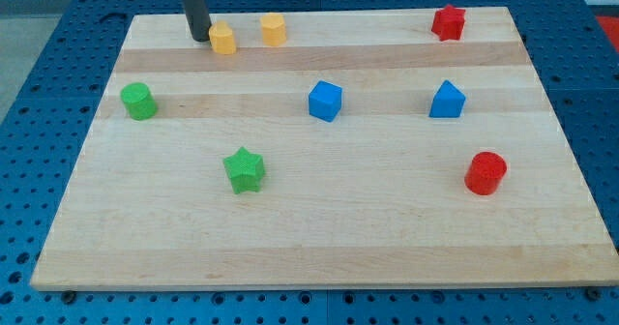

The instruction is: Push the yellow heart towards the yellow hexagon

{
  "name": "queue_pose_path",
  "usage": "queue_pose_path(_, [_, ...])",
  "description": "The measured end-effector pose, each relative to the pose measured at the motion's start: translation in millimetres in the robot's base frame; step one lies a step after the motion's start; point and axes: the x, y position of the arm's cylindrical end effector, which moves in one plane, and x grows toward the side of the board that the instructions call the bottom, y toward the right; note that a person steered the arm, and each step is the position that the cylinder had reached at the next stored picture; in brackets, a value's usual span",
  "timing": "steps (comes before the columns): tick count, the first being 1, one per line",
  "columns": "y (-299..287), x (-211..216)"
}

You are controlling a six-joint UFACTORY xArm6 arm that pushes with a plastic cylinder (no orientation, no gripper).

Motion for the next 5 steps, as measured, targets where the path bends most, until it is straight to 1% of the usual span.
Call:
queue_pose_path(4, [48.7, 0.9])
queue_pose_path(5, [49.1, 16.6])
